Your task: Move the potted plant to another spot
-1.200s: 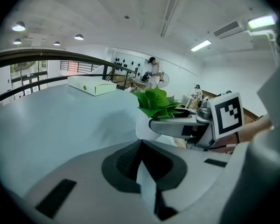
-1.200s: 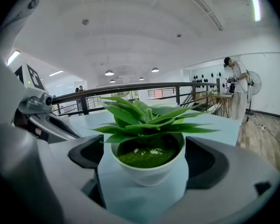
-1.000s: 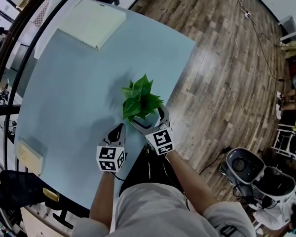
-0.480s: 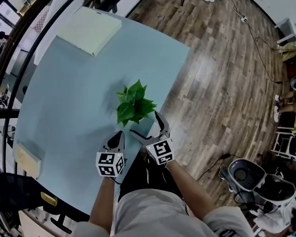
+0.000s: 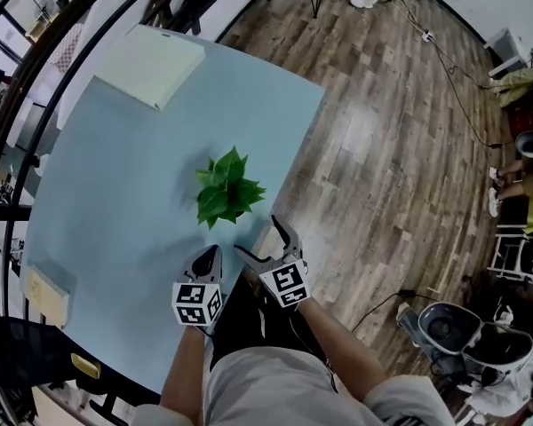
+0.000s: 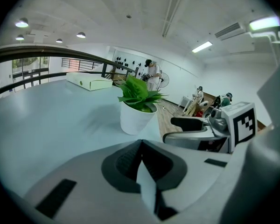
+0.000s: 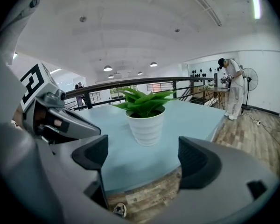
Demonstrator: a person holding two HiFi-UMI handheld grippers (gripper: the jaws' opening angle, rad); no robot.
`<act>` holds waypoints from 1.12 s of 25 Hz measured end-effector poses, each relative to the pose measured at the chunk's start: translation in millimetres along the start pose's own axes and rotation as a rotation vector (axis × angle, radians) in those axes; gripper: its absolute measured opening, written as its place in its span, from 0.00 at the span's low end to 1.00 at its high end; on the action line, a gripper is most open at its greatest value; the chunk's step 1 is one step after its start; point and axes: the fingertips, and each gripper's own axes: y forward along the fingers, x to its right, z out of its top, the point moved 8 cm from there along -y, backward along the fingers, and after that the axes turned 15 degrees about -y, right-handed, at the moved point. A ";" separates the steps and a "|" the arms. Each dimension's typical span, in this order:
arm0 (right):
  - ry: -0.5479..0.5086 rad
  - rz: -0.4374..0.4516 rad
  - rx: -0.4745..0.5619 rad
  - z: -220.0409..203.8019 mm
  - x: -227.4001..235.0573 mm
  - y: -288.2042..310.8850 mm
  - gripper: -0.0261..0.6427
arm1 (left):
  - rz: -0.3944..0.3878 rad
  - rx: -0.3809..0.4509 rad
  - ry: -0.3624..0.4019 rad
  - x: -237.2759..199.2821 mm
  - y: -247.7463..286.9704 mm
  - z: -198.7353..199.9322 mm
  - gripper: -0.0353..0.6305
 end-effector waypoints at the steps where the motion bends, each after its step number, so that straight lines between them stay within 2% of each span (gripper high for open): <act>1: 0.002 -0.007 -0.007 -1.8 -0.6 -3.5 0.72 | 0.000 -0.001 0.002 2.1 -0.7 -1.8 0.07; 5: 0.006 -0.033 -0.033 -6.1 -4.0 -16.9 0.54 | 0.000 -0.005 0.013 10.1 -5.6 -9.1 0.07; 10: -0.012 -0.074 -0.056 -6.6 -7.0 -36.5 0.23 | -0.005 -0.003 0.025 26.6 -13.0 -14.7 0.07; 12: -0.012 -0.091 -0.059 -5.0 -5.8 -45.1 0.06 | -0.009 0.005 0.027 33.7 -16.2 -14.9 0.07; 21: -0.037 -0.065 -0.033 13.4 -8.8 -79.3 0.04 | 0.010 0.061 0.030 57.8 -43.4 -14.9 0.07; 28: -0.073 -0.061 0.066 48.8 -3.9 -95.5 0.04 | 0.024 0.157 0.042 81.4 -68.2 1.9 0.07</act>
